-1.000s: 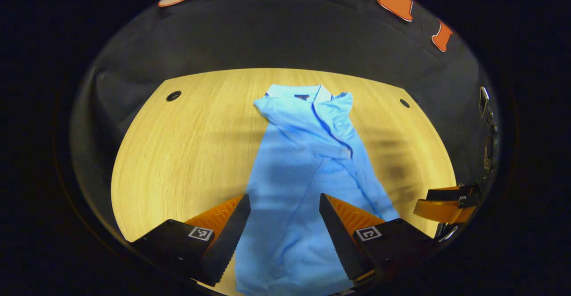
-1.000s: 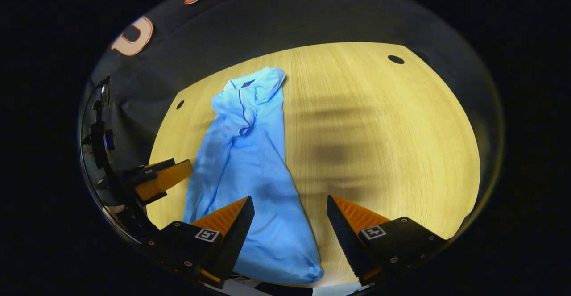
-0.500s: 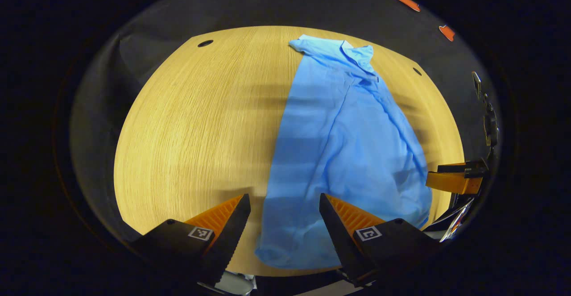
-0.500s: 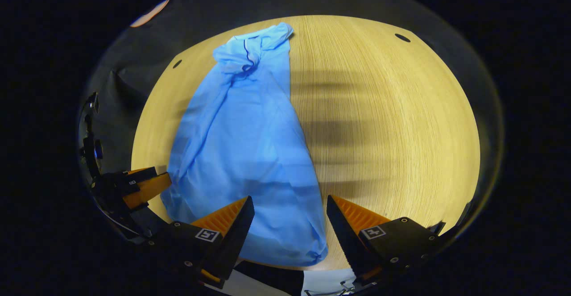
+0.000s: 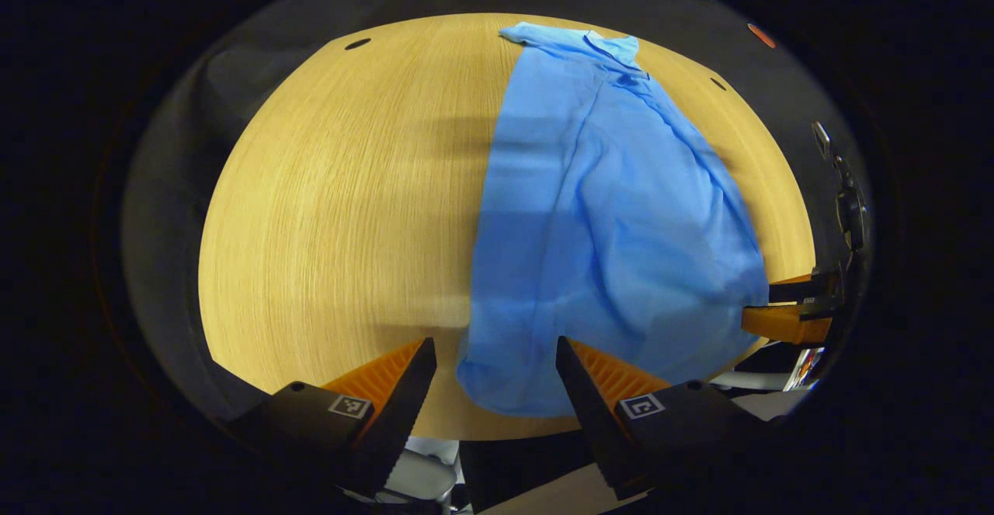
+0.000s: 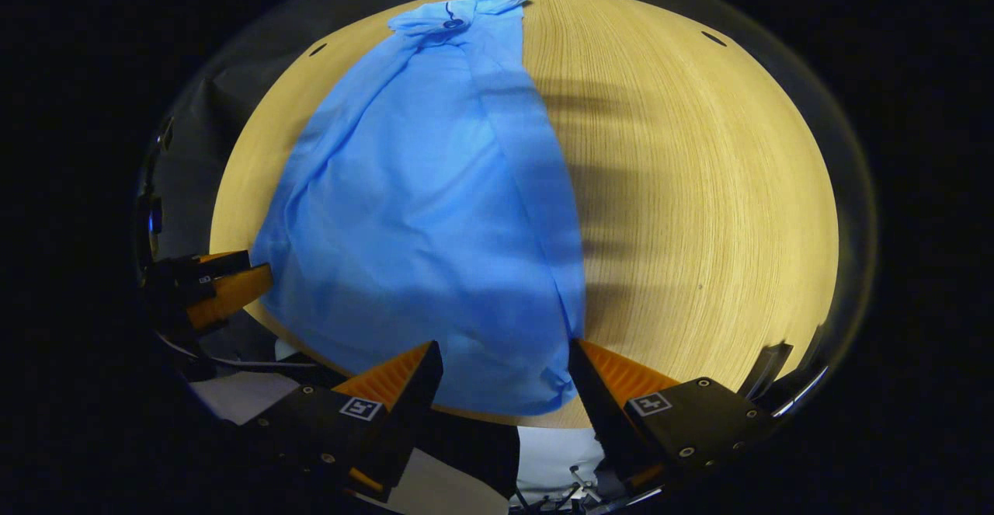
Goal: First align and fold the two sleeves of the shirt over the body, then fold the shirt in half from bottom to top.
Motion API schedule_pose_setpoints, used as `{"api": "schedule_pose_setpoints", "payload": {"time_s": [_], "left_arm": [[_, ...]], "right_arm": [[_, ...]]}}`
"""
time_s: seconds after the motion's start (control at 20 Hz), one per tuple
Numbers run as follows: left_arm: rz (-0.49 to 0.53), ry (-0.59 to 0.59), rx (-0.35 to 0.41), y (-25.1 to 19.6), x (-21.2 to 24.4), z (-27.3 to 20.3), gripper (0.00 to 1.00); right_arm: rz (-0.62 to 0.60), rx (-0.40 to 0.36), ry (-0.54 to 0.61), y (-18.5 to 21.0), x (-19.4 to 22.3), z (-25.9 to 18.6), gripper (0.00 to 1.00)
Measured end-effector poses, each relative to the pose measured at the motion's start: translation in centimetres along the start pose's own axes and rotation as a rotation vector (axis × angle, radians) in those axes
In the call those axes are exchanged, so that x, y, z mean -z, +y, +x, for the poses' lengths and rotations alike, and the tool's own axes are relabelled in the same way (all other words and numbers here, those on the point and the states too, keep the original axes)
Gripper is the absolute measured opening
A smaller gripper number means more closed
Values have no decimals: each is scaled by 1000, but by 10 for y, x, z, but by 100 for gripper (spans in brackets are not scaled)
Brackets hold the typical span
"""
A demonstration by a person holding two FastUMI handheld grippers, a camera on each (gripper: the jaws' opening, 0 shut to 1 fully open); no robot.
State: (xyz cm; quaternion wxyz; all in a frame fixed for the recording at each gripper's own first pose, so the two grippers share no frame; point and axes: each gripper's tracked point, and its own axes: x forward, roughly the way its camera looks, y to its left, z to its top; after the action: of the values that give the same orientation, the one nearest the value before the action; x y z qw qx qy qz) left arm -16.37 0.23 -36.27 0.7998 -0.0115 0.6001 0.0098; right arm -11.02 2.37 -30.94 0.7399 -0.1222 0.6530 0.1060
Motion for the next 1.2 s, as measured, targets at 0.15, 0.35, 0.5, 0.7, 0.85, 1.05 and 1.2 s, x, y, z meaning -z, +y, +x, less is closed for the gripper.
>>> {"api": "schedule_pose_setpoints", "payload": {"time_s": [0.15,0.35,0.5,0.7,0.85,1.05,1.2], "left_arm": [[-1,26,-16,-3,-1,3,100],[25,34,-49,0,1,9,97],[14,34,-51,-1,0,10,98],[14,40,-48,-6,3,11,93],[17,30,-38,-10,3,9,47],[-2,7,-5,-13,0,10,4],[6,6,-17,-11,-4,10,4]], "right_arm": [[-22,28,-3,-1,1,3,99],[-55,67,-12,-4,2,5,99],[-97,105,-9,-3,4,7,97],[-126,149,4,-2,7,8,91],[-64,164,2,-11,8,8,63],[40,123,-18,-16,5,5,7],[29,110,-29,-12,1,2,1]]}}
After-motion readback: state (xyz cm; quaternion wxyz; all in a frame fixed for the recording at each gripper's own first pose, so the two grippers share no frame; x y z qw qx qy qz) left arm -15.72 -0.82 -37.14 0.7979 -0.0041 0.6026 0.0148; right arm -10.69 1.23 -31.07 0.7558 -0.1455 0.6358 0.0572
